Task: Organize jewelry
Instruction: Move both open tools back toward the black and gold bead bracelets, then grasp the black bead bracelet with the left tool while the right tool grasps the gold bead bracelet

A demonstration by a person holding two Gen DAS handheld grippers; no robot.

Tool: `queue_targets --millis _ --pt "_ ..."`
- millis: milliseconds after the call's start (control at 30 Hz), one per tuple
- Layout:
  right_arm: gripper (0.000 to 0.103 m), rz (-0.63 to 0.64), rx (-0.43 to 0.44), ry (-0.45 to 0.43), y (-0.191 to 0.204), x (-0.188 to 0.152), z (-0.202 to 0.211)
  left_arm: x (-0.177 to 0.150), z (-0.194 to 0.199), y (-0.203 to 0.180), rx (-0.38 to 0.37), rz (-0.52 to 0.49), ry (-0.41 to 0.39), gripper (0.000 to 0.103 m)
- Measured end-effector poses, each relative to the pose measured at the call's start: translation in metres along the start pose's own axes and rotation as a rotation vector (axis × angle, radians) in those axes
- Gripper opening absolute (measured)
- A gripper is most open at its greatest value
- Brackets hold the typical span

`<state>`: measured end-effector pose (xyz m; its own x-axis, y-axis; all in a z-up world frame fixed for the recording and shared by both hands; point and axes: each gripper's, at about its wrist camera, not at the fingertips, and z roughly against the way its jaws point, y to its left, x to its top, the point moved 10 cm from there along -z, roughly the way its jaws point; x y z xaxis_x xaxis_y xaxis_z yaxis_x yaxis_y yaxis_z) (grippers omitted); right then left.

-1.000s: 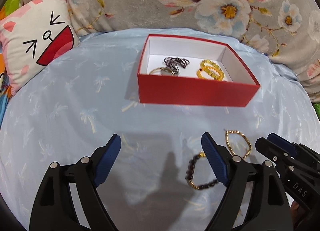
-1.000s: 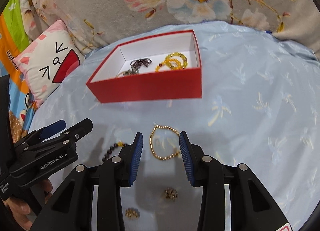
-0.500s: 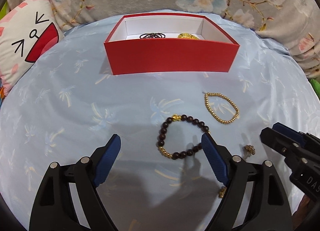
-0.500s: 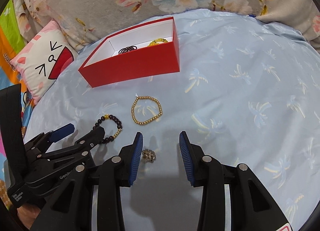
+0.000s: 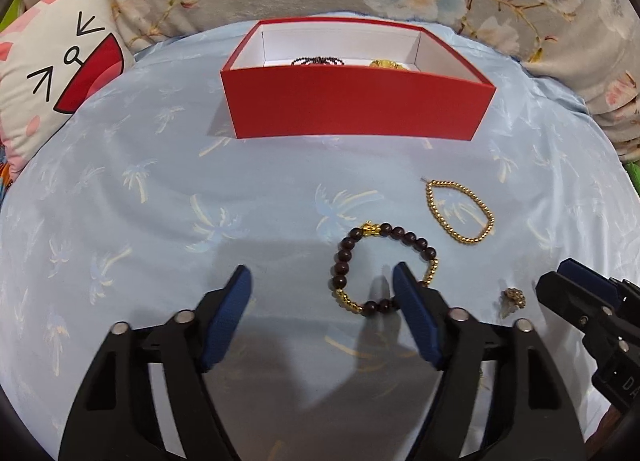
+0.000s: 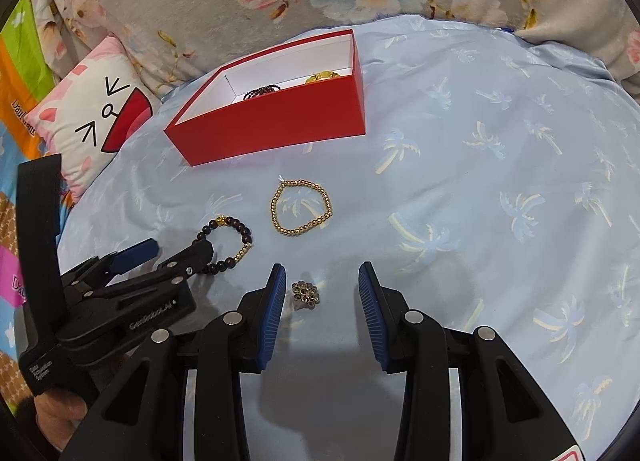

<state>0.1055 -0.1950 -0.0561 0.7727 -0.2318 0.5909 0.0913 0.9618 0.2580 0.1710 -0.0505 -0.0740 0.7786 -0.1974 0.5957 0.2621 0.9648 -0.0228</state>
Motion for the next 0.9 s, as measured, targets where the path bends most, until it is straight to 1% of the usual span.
queue_targets --millis 33,100,133,200,233,267,300,333,367,433,600,733,900 --pt "0.038 0.001 0.001 0.001 0.001 0.000 -0.001 -0.001 -0.003 0.000 0.003 0.000 0.005 0.062" --pt "0.038 0.006 0.003 0.004 0.002 -0.001 -0.002 0.000 -0.004 -0.001 0.032 -0.028 -0.018 0.059" --pt "0.038 0.010 0.002 0.005 0.003 -0.001 -0.003 0.001 -0.004 -0.002 0.035 -0.034 -0.024 0.056" --pt "0.038 0.020 -0.002 0.006 0.004 -0.001 -0.005 0.003 -0.004 -0.003 0.032 -0.041 -0.034 0.046" --pt "0.038 0.024 -0.005 0.007 0.005 0.000 -0.007 0.004 -0.004 -0.004 0.030 -0.048 -0.037 0.033" --pt "0.038 0.025 -0.005 0.008 0.006 0.000 -0.008 0.005 -0.005 -0.005 0.032 -0.051 -0.039 0.022" --pt "0.038 0.025 -0.005 0.008 0.006 0.002 -0.010 0.007 -0.006 -0.004 0.035 -0.052 -0.039 0.018" --pt "0.038 0.024 -0.007 0.007 0.006 0.003 -0.011 0.008 -0.006 -0.002 0.041 -0.051 -0.037 0.009" --pt "0.038 0.023 -0.008 0.008 0.006 0.004 -0.013 0.009 -0.007 0.001 0.038 -0.044 -0.036 0.008" --pt "0.038 0.022 -0.010 0.012 0.006 0.006 -0.017 0.009 -0.007 0.003 0.021 -0.032 -0.033 0.008" --pt "0.038 0.031 -0.015 0.012 0.009 0.015 -0.027 0.008 -0.006 0.009 0.036 -0.021 -0.043 0.008" --pt "0.038 0.051 -0.024 0.014 0.012 0.021 -0.036 0.008 -0.006 0.009 0.048 -0.031 -0.059 0.008" --pt "0.038 0.045 -0.043 0.014 0.009 0.027 -0.045 0.008 -0.006 0.009 0.029 -0.014 -0.059 0.008"
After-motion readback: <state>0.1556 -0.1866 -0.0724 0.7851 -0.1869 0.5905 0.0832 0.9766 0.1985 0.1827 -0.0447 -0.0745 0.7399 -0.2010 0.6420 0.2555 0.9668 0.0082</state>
